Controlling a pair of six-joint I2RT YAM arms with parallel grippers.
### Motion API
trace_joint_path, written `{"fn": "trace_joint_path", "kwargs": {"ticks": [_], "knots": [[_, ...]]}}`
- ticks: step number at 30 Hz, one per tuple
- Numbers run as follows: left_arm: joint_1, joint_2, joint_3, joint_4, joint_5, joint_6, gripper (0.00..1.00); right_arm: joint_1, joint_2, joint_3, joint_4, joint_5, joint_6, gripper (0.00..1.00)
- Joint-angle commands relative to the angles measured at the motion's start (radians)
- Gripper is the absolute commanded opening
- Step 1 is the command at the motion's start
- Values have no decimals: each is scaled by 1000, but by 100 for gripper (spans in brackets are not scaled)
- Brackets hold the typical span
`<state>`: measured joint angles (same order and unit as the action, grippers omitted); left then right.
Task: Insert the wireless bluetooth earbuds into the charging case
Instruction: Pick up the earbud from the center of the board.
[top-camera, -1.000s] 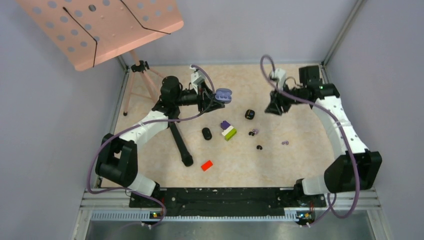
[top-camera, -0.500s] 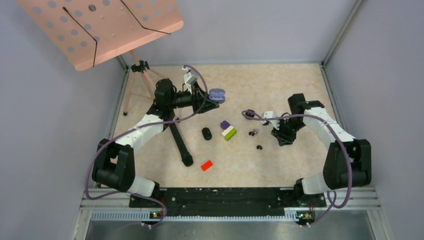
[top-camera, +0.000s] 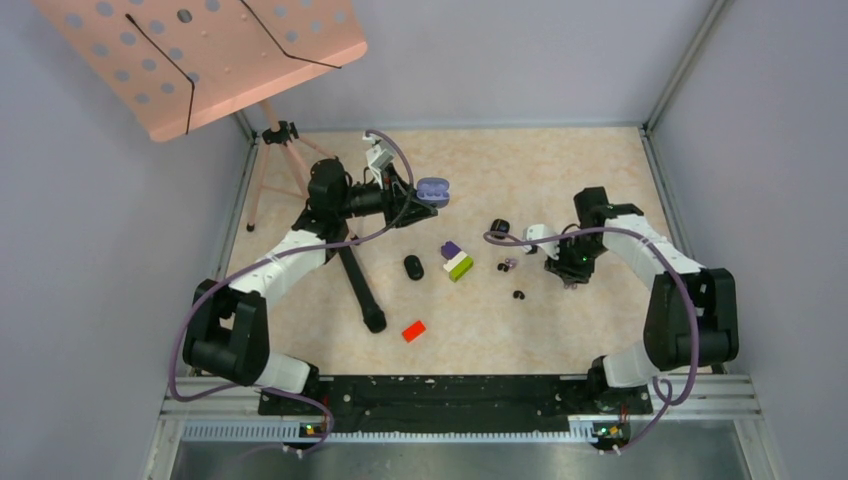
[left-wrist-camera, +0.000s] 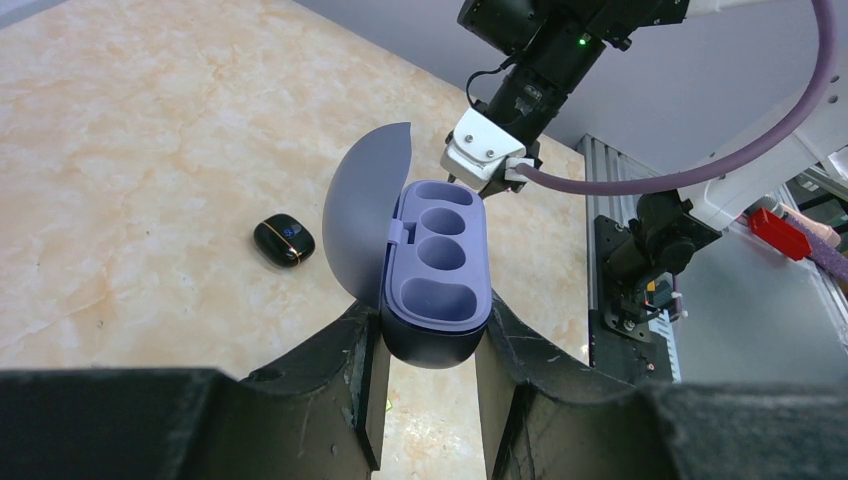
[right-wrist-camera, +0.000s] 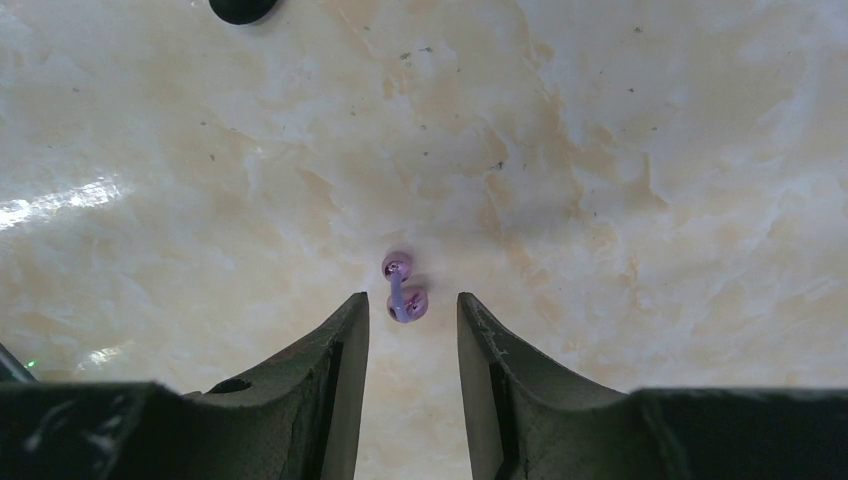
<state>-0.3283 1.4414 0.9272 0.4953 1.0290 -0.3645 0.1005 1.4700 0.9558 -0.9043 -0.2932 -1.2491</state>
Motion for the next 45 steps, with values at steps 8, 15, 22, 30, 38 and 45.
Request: {"fn": "trace_joint_path", "kwargs": {"ticks": [8, 15, 22, 30, 38, 45], "knots": [[3, -36, 0, 25, -5, 1, 0, -16, 48, -1, 10, 26, -50, 34], [3, -30, 5, 20, -7, 1, 0, -15, 69, -3, 16, 31, -58, 33], [3, -26, 9, 16, -6, 5, 0, -15, 97, 3, 19, 29, -63, 26], [3, -18, 12, 9, -8, 13, 0, -16, 118, 13, 14, 38, -61, 19], [3, -16, 14, 2, -2, 24, 0, -16, 82, 151, -126, -48, -21, 0], [-4, 29, 24, 62, 46, 21, 0, 85, 39, 548, -411, -270, 104, 0]]}}
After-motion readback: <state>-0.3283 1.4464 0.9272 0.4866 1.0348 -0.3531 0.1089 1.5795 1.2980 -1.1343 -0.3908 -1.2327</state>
